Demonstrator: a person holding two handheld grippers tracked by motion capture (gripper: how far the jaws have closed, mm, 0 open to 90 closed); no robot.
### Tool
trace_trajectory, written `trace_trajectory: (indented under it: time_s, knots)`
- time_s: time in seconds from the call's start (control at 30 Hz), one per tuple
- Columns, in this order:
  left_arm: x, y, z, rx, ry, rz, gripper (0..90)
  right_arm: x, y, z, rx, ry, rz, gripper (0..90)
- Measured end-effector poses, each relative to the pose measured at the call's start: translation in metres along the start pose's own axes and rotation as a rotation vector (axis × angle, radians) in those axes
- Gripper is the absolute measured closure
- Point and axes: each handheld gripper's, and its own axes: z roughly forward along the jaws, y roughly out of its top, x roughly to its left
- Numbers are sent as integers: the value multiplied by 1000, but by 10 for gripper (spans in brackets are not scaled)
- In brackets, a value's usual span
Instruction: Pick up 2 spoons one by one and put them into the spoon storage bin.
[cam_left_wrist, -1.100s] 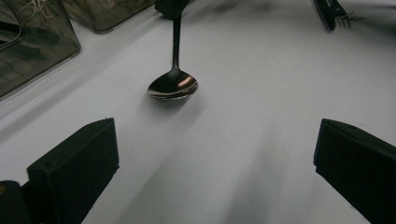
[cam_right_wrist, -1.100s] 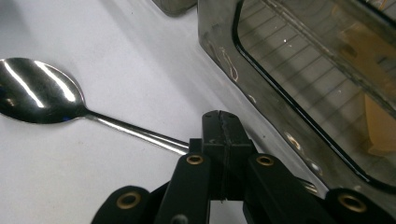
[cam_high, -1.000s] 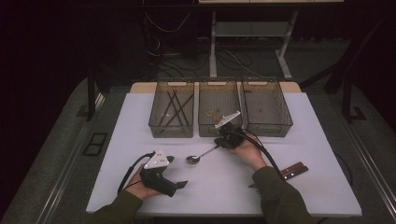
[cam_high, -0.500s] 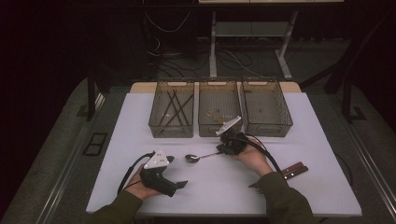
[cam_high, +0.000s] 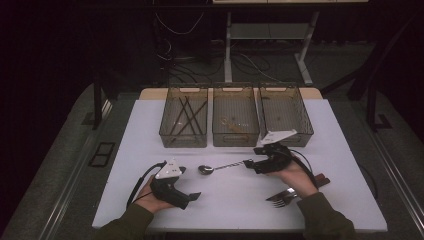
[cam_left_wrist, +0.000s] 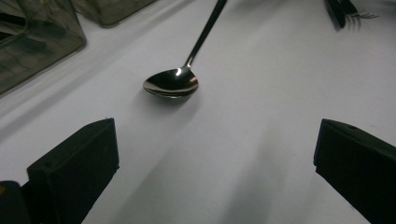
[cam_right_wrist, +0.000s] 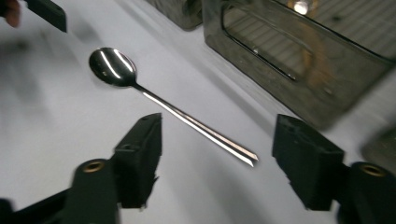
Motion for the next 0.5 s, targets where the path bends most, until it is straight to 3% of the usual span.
trace_trajectory:
  time_s: [0.1, 0.2, 0.23, 0.3, 0.43, 0.5]
  knots:
    - [2, 2, 0, 5, 1, 2, 0, -6, -16, -16, -61, -4, 53, 275]
    - [5, 4, 1, 16, 8, 8, 0, -6, -31, -26, -101, -64, 39, 251]
    - [5, 5, 2, 11, 9, 0, 0, -6, -36, -29, -103, -70, 33, 206]
    - [7, 8, 3, 6, 16, -9, 0, -6, -45, -36, -99, -33, 28, 144]
    - [11, 13, 6, 2, 29, -22, 0, -5, -61, -46, -98, -76, 33, 144]
    - [13, 16, 7, 12, 37, -7, 0, -5, -68, -51, -109, -88, 33, 144]
